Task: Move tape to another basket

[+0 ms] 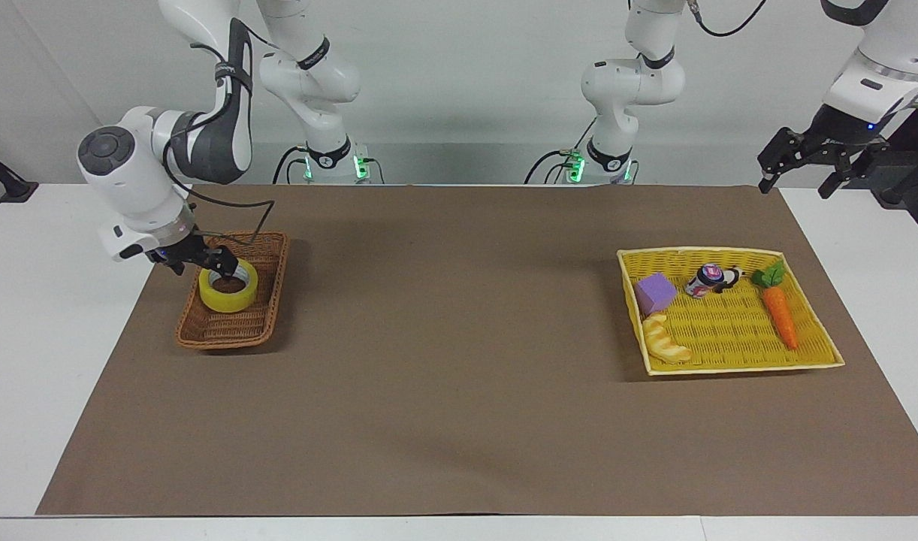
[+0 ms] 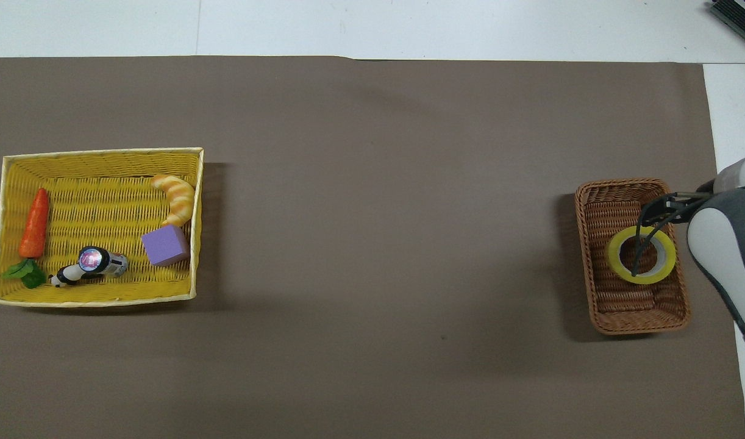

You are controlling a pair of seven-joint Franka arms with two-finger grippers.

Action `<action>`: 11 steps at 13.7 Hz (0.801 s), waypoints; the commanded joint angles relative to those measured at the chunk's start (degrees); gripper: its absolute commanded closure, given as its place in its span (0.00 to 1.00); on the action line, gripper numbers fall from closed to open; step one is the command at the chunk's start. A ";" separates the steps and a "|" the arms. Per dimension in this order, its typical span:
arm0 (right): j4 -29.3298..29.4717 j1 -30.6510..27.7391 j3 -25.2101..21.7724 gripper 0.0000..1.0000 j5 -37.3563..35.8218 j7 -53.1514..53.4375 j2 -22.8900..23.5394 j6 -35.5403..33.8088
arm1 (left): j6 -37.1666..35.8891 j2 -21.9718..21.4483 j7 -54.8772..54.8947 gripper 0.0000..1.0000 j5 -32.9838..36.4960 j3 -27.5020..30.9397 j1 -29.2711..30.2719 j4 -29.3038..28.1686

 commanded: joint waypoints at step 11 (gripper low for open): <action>17.71 9.15 0.76 0.00 2.55 2.98 -2.04 -14.87 | -1.06 0.12 -0.65 0.00 0.42 -0.34 0.26 0.97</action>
